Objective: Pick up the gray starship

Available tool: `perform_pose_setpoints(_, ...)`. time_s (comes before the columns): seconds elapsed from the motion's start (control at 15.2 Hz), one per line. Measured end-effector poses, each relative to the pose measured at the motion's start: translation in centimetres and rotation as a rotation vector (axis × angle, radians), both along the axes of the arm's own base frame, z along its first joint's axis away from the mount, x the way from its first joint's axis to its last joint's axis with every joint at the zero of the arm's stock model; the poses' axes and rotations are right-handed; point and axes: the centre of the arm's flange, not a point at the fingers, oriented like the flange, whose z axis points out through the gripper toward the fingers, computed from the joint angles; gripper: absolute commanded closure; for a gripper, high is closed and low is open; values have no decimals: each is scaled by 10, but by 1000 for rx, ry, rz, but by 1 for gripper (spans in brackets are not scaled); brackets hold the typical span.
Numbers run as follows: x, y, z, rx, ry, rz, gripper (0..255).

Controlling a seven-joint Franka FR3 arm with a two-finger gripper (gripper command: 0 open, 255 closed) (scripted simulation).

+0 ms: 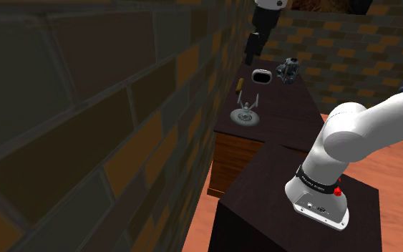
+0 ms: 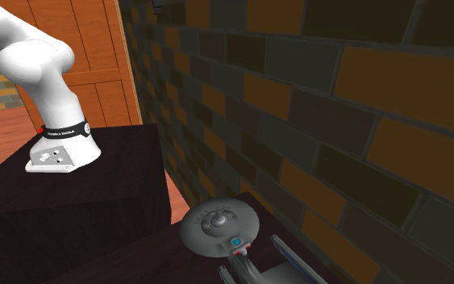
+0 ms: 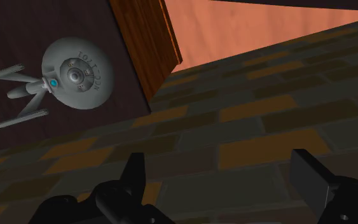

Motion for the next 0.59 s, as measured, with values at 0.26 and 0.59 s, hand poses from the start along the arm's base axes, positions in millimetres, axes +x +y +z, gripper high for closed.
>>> perform_pose_setpoints(0.26,16,-10,-19,-8,-6,-38,0)
perform_pose_setpoints(0.59,49,-41,-61,-26,-21,-125,0)
